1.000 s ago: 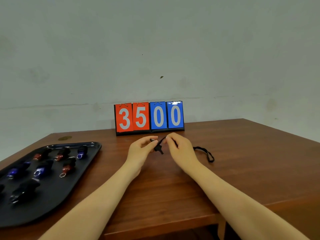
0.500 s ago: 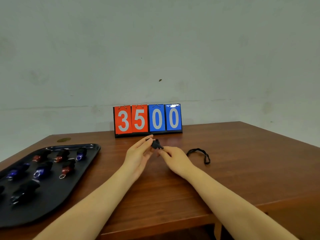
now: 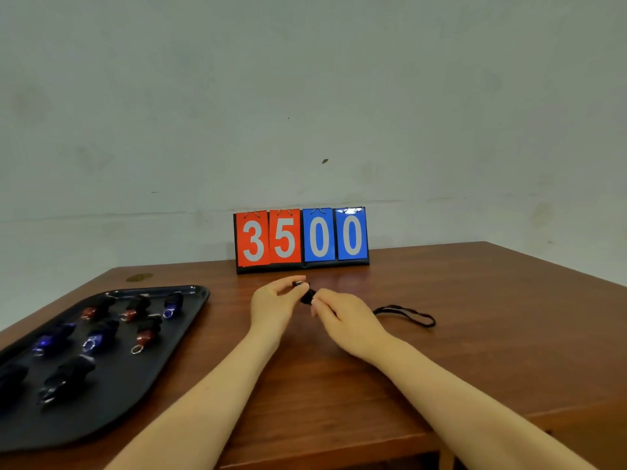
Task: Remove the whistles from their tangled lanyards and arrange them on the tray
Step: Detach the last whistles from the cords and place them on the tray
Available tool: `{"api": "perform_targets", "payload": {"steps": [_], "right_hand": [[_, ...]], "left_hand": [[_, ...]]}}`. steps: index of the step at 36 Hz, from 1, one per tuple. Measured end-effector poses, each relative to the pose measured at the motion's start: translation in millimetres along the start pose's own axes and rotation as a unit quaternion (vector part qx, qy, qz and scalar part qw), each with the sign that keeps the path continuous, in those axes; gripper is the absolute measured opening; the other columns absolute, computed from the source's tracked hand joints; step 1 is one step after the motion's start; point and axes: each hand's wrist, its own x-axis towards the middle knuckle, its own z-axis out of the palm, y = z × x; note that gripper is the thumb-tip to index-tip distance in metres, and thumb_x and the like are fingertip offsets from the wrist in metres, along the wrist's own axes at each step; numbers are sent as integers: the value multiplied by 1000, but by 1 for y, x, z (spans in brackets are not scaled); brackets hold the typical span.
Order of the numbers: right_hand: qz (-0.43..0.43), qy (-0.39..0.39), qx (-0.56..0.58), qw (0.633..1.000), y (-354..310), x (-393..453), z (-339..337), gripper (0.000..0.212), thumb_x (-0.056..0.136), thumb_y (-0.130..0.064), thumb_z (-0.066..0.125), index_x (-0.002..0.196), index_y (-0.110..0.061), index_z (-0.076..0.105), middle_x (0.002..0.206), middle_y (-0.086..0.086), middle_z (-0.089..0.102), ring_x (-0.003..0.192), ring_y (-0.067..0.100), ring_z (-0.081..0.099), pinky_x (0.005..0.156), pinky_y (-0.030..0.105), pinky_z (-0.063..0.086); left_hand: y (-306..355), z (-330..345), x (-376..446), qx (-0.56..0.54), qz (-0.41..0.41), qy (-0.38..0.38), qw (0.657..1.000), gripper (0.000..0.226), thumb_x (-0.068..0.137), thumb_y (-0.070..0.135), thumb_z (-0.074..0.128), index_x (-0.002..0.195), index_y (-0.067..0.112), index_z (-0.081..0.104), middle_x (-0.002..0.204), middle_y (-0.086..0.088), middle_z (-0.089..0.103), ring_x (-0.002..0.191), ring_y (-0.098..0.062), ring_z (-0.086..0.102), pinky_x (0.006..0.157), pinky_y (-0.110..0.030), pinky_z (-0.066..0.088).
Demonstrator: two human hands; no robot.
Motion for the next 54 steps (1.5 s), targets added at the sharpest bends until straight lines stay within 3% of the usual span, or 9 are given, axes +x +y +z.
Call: {"api": "perform_targets", "payload": {"steps": [8, 16, 25, 30, 34, 37, 44, 48, 54], "right_hand": [[39, 81, 32, 995, 8, 0, -6, 24, 102, -23, 40, 82, -25, 54, 74, -10, 55, 71, 5, 53, 67, 18, 41], [57, 125, 20, 990, 8, 0, 1, 19, 102, -23, 42, 87, -25, 54, 74, -14, 54, 69, -3, 52, 63, 8, 38], [161, 172, 129, 963, 22, 2, -11, 17, 97, -31, 54, 90, -21, 66, 81, -9, 64, 78, 2, 58, 67, 15, 40], [161, 122, 162, 966, 24, 2, -14, 21, 96, -31, 56, 83, -19, 67, 75, -7, 64, 71, 2, 56, 64, 13, 38], [149, 72, 141, 976, 25, 2, -11, 31, 99, -31, 49, 73, -21, 63, 62, -8, 54, 57, 0, 47, 61, 17, 36], [114, 40, 74, 990, 22, 1, -6, 35, 101, -30, 43, 74, -20, 62, 70, -5, 59, 67, 5, 55, 68, 24, 44], [14, -45, -95, 994, 10, -3, 1, 30, 103, -28, 36, 91, -14, 60, 87, 2, 65, 82, 17, 59, 79, 37, 48], [-42, -55, -119, 990, -1, -2, 5, 28, 103, -27, 37, 95, -13, 60, 89, 3, 65, 81, 18, 59, 79, 36, 48], [-71, -47, -109, 990, -4, -4, 3, 25, 102, -27, 38, 99, -15, 59, 89, 1, 65, 77, 14, 58, 75, 30, 47]], "left_hand": [[3, 3, -2, 191, 135, -71, 970, 25, 93, 20, 62, 117, 21, 67, 106, 14, 60, 90, 6, 49, 69, -3, 36], [3, -2, 0, 188, 126, -86, 970, 25, 92, 21, 63, 117, 23, 67, 106, 14, 60, 96, 3, 51, 76, -6, 35], [7, 2, -13, -41, 7, -159, 986, 16, 90, 21, 65, 100, 32, 72, 98, 9, 74, 103, -9, 65, 91, -27, 52], [8, 2, -16, -224, -83, -200, 950, 20, 90, 12, 62, 109, 11, 69, 105, -7, 74, 102, -18, 69, 89, -32, 53], [13, 3, -16, -364, -117, -164, 909, 24, 90, 7, 59, 113, 3, 64, 107, -16, 72, 101, -25, 70, 92, -37, 53], [16, 4, -15, -419, -116, -137, 890, 24, 91, 5, 58, 114, 4, 63, 106, -17, 72, 100, -25, 70, 91, -37, 52], [10, 4, -10, -323, -82, -68, 940, 17, 89, 10, 64, 104, 16, 68, 105, -8, 73, 100, -18, 69, 85, -30, 54], [8, 5, -9, -211, -34, -58, 975, 16, 88, 12, 66, 100, 23, 70, 107, -5, 72, 103, -16, 66, 93, -33, 53], [4, 3, -5, -86, 28, -48, 995, 19, 87, 15, 69, 91, 34, 69, 94, 14, 68, 95, -4, 63, 79, -19, 52]]}}
